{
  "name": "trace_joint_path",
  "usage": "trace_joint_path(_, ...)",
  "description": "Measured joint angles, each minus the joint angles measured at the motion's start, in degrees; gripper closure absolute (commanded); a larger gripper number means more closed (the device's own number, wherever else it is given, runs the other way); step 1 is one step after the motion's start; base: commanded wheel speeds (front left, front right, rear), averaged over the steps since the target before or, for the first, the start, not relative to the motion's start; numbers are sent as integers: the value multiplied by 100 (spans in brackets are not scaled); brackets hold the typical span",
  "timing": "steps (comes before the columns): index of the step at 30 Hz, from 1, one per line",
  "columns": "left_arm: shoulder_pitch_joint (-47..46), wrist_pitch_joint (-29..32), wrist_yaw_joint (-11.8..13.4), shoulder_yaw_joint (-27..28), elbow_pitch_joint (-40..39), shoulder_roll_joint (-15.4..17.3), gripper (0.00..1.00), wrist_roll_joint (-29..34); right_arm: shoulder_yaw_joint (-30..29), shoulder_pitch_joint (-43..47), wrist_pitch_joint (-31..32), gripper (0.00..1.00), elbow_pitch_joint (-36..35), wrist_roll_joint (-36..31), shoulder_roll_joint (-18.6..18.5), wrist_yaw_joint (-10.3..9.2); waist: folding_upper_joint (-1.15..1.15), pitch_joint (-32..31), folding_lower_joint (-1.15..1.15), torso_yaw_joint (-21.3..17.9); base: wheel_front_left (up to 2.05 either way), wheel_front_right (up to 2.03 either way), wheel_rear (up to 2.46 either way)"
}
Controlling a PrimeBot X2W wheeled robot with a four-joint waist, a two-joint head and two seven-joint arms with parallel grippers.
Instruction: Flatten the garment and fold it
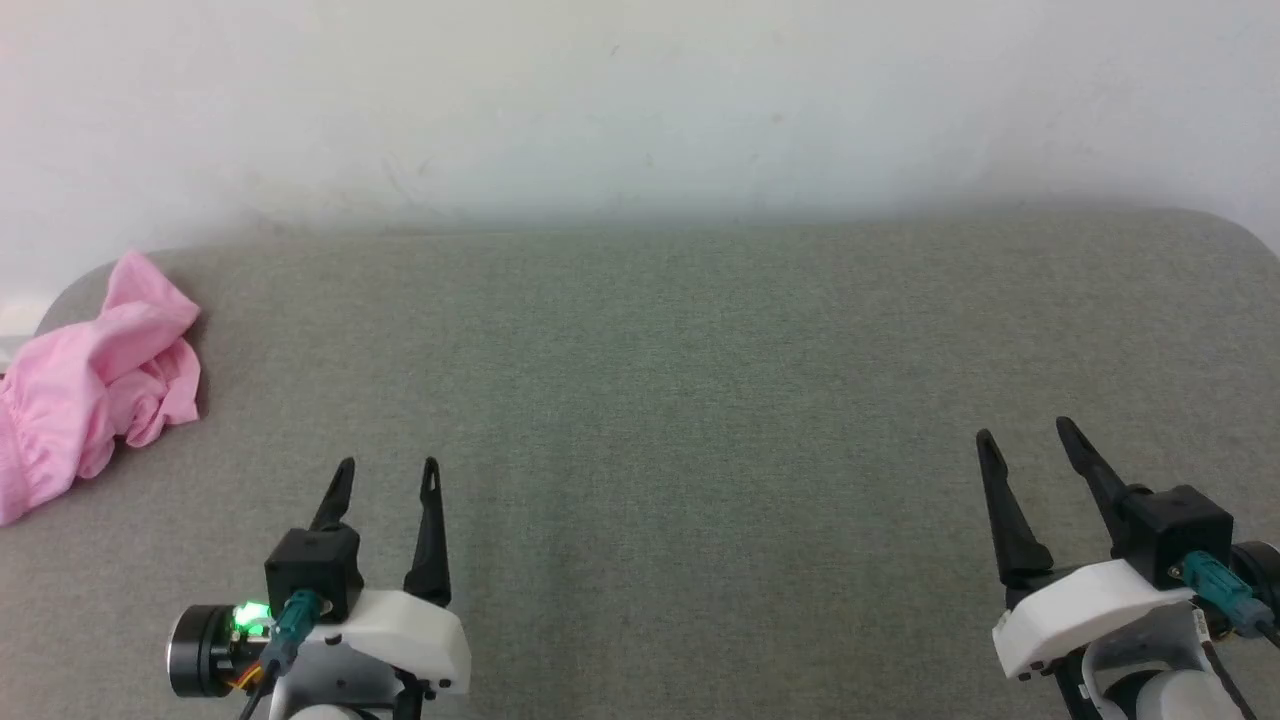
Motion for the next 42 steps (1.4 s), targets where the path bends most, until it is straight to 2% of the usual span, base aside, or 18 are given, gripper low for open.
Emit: trace_joint_path(42, -3, -495, 764, -148, -1, 26, 0, -21, -246, 14, -491, 0, -62, 109, 2, 0, 0, 180, 0, 1512, 0, 0, 0)
